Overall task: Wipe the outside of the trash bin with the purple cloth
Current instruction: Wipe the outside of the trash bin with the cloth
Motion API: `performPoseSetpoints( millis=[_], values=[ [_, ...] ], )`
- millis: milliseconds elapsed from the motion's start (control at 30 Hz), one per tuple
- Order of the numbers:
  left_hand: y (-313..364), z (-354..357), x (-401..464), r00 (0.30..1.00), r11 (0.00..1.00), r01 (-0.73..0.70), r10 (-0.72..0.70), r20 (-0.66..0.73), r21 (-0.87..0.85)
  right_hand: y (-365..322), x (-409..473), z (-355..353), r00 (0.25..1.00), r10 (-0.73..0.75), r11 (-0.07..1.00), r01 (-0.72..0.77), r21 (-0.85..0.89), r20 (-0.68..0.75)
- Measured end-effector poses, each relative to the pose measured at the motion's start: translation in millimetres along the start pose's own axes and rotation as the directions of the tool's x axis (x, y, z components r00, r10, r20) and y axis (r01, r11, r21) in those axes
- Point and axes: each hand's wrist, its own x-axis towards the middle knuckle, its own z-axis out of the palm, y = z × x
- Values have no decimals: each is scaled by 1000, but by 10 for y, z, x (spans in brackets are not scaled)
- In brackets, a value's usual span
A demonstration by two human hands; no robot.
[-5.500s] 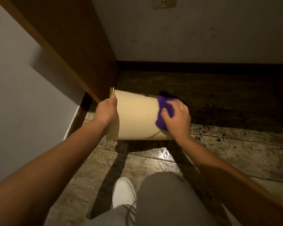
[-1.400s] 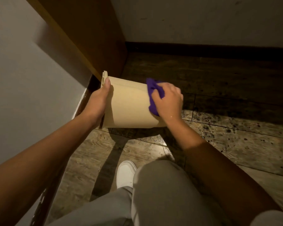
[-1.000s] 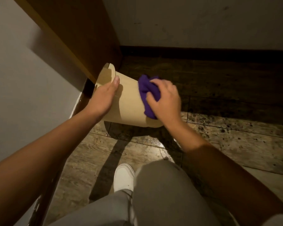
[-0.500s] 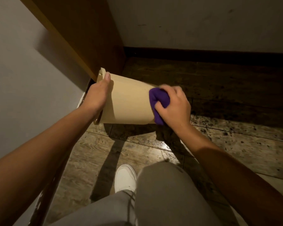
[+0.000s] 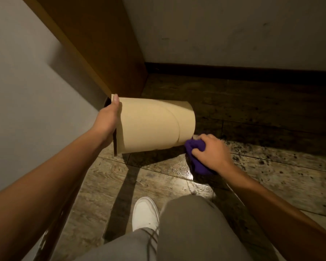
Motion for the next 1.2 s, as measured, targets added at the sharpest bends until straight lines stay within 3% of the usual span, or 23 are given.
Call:
performPoseSetpoints(
  millis=[167, 333, 433, 567, 633, 800, 900, 1000, 1100, 1200],
  values=[
    [-31, -80, -57, 982, 994, -80, 66, 178, 75, -370, 156, -433, 981, 41, 940, 26, 341, -188],
    [-34, -168, -126, 950, 960, -161, 88, 300, 229, -852, 400, -657, 973, 80, 837, 51, 545, -214],
    [-42, -99, -206, 944, 940, -210, 123, 305, 270, -1196, 432, -529, 972, -57, 863, 162, 478, -227],
    [-38, -88, -183, 948, 934, -232, 154, 277, 273, -1398, 320, -167, 910, -280, 924, 342, 172, -305],
    [-44, -96, -160, 958, 946, -213, 153, 241, 245, -1273, 228, -2, 893, -319, 933, 355, 63, -316],
    [61, -21, -106, 976, 966, -173, 143, 162, 194, -1119, 251, -42, 923, -153, 965, 216, 147, -352],
    [203, 103, -84, 984, 967, -156, 134, 117, 202, -1378, 172, -220, 868, -256, 902, 373, 219, -426],
    [279, 225, -70, 994, 989, -98, 93, 52, 112, -1618, 64, -161, 828, -395, 882, 463, 88, -397],
    [265, 198, -45, 998, 993, -59, 61, -24, 104, -1443, 114, 17, 864, -341, 936, 347, -52, -371],
    [206, 44, 16, 997, 999, -3, 7, -83, 46, -942, 232, 107, 942, -63, 996, 80, 37, -330]
  ],
)
